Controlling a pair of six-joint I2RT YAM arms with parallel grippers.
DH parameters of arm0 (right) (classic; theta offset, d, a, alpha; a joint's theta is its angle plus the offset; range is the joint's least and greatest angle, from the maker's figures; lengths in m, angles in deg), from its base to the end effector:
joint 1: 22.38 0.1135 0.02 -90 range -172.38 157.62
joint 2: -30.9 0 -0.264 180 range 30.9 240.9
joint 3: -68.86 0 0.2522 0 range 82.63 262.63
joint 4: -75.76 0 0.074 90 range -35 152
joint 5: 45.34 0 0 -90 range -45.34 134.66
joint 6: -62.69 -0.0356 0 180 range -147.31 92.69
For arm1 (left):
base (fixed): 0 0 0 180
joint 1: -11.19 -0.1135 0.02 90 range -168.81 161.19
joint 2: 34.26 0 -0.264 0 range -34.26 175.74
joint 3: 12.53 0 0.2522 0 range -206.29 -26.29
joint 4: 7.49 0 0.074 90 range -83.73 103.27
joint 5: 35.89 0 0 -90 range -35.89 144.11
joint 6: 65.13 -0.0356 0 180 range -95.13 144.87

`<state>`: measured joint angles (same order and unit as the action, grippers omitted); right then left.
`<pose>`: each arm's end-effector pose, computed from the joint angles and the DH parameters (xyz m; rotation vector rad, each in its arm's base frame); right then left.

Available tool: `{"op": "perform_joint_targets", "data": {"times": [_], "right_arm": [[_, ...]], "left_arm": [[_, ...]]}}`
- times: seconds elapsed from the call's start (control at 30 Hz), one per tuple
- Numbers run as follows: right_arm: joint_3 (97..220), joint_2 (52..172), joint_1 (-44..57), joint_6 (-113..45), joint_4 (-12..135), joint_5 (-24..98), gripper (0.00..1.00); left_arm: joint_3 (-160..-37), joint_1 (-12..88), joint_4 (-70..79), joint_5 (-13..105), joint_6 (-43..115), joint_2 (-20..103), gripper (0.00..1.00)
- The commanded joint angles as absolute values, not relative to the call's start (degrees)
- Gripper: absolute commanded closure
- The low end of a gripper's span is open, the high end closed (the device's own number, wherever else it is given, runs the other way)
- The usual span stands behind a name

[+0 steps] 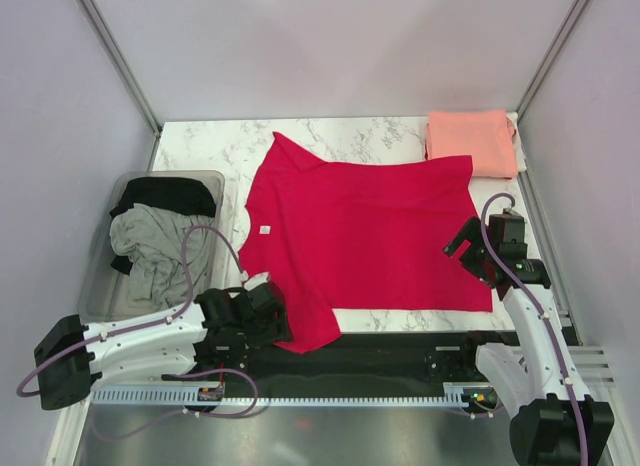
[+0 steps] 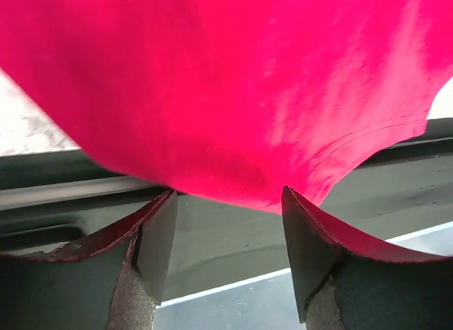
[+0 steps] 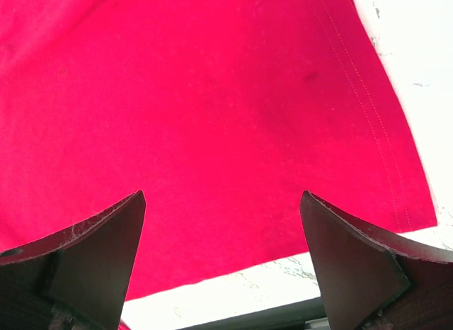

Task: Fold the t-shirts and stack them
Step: Fold the tshirt

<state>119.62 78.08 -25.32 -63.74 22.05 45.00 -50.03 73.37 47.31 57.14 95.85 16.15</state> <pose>0.1623 -0.0085 0.2388 0.8318 2.3172 0.2503 0.0666 -0.1222 0.1592 -0.2374 2.8886 -0.4935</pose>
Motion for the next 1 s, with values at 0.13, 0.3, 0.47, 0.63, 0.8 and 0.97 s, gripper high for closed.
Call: {"op": "perform_joint_targets", "data": {"times": [0.13,0.3,0.47,0.63,0.8,0.97], "right_arm": [[119.98,79.50,-25.11,-66.59,20.26,54.02,0.02],[118.93,86.69,-25.11,-69.15,20.59,53.55,0.02],[113.13,91.37,-25.11,-71.00,30.06,49.14,0.02],[114.26,98.92,-25.11,-68.63,36.50,48.79,0.02],[122.34,110.67,-25.11,-62.57,42.39,41.53,0.02],[130.44,113.01,-25.11,-59.22,37.31,41.75,0.02]], "left_arm": [[-48.70,73.77,39.41,61.58,100.01,19.26,0.50],[-49.58,73.77,39.06,65.18,99.84,18.47,0.90],[-50.37,73.68,40.37,67.38,98.78,15.75,0.98],[-50.63,72.72,44.24,71.42,98.00,11.62,0.98],[-51.07,70.26,45.12,72.13,95.98,9.94,0.98],[-53.79,67.01,45.56,72.48,91.49,10.56,0.98]]}}
